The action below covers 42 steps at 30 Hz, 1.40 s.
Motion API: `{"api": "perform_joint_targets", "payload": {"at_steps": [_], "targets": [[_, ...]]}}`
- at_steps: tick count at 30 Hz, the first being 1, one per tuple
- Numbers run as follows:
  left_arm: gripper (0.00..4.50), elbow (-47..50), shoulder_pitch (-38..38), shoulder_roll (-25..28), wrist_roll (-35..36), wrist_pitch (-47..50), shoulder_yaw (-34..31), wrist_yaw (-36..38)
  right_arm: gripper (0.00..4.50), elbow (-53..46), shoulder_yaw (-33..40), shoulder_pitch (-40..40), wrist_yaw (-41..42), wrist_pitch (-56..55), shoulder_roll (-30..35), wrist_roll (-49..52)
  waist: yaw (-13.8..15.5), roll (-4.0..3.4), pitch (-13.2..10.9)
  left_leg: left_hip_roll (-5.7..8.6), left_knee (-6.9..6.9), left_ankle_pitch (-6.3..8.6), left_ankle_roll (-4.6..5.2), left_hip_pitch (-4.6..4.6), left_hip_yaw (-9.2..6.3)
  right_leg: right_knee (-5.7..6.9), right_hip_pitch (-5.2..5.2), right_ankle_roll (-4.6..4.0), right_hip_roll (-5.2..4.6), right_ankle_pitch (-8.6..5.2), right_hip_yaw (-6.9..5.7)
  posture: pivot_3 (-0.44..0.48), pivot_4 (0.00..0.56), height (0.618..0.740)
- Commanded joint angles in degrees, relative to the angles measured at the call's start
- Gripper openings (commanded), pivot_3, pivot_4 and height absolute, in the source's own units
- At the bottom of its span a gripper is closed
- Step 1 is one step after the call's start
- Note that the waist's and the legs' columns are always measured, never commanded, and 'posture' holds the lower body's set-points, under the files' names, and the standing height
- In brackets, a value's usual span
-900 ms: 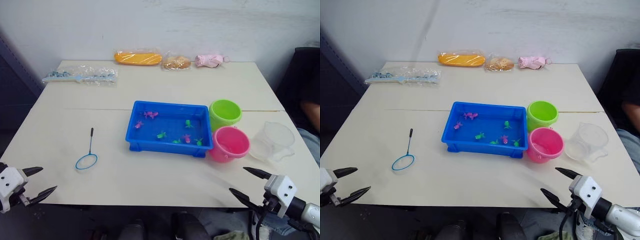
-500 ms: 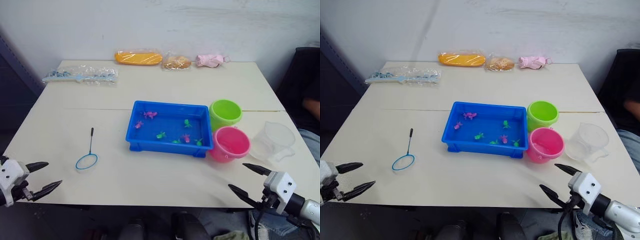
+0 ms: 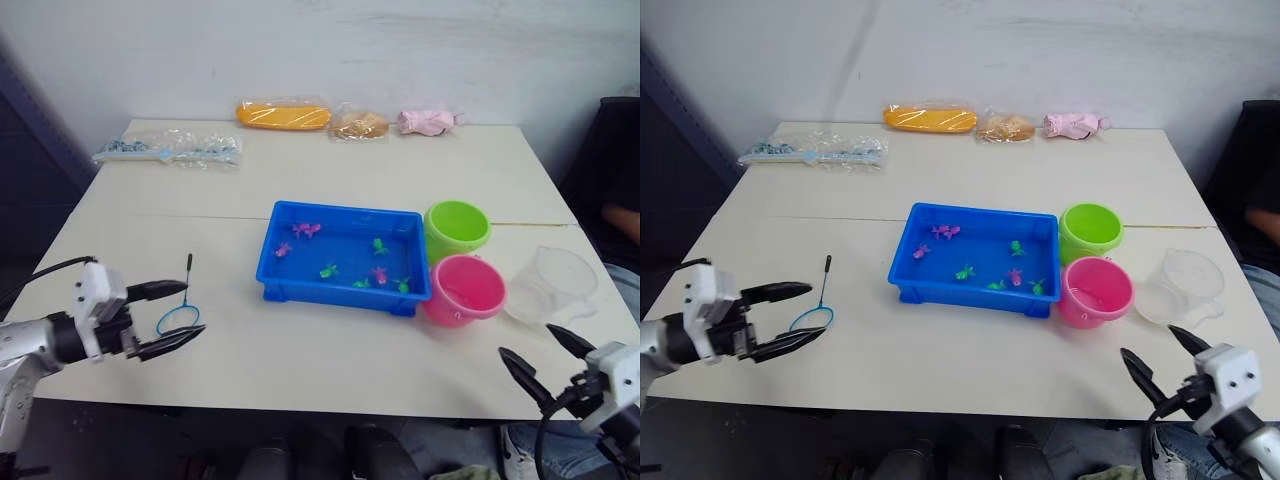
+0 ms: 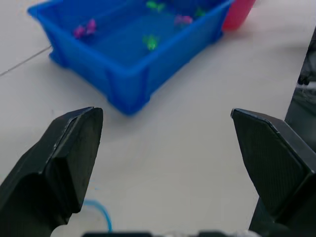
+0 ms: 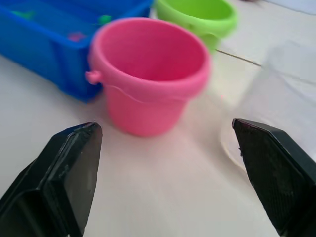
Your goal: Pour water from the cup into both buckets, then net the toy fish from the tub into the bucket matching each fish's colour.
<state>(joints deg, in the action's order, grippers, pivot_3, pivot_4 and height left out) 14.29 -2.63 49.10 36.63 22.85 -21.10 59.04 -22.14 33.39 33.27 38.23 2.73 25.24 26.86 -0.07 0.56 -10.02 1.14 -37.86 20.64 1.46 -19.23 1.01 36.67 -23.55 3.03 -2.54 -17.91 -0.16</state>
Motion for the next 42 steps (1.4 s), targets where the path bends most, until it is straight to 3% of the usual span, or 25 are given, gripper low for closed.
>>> {"api": "perform_joint_targets", "payload": {"at_steps": [1,5,9,16,23,42], "targets": [[4.49,3.9,5.1,-1.7,2.4,4.2,4.3,-2.4,4.50,-4.9,5.3,5.1,-6.4,-0.3,-6.2,2.0,0.0,-0.07,0.0,0.00,0.00,-0.01,-0.01,0.00,0.00,0.02,-0.01,0.00,0.01,0.00,0.00,0.000,0.150,0.740],[4.49,3.3,12.9,-4.1,2.3,5.6,8.6,-3.1,4.50,-8.2,3.9,9.4,-13.9,-0.8,-15.7,-0.2,-0.2,-0.07,0.0,0.00,0.00,-0.06,-0.10,0.03,0.00,0.14,0.00,0.00,0.02,0.00,0.02,0.000,0.150,0.740],[4.49,2.6,17.3,-5.7,1.5,6.2,11.6,-2.7,4.50,-5.3,1.5,5.5,-20.4,-1.8,-19.8,-4.9,-1.4,-0.09,0.0,0.01,0.00,-0.11,-0.15,0.08,0.05,0.22,0.01,-0.01,0.02,-0.01,0.10,0.000,0.150,0.740],[4.49,1.1,22.9,-9.3,-0.4,3.7,14.3,-3.6,4.50,2.9,1.2,-9.3,-28.8,4.1,-13.7,-8.1,-1.4,-0.04,0.0,0.02,0.01,-0.38,-0.62,-0.01,-0.07,0.19,-0.13,-0.03,0.07,-0.02,-0.01,0.000,0.150,0.740],[4.49,2.8,20.0,-8.8,-0.6,4.2,13.0,-3.8,4.50,12.5,0.0,-20.1,-34.1,5.6,-9.7,-12.6,-1.5,-0.10,0.0,0.03,0.00,-0.42,-0.65,-0.03,-0.05,0.26,-0.15,-0.01,0.11,-0.02,0.02,0.000,0.150,0.740],[4.49,5.0,20.8,-8.9,0.9,4.1,14.4,0.5,4.50,21.7,1.1,-30.3,-37.2,2.8,-6.4,-12.9,-1.5,-0.11,0.0,0.04,-0.05,-0.46,-0.57,-0.03,-0.05,0.31,-0.12,0.00,0.10,-0.01,0.02,0.000,0.150,0.740]]}}
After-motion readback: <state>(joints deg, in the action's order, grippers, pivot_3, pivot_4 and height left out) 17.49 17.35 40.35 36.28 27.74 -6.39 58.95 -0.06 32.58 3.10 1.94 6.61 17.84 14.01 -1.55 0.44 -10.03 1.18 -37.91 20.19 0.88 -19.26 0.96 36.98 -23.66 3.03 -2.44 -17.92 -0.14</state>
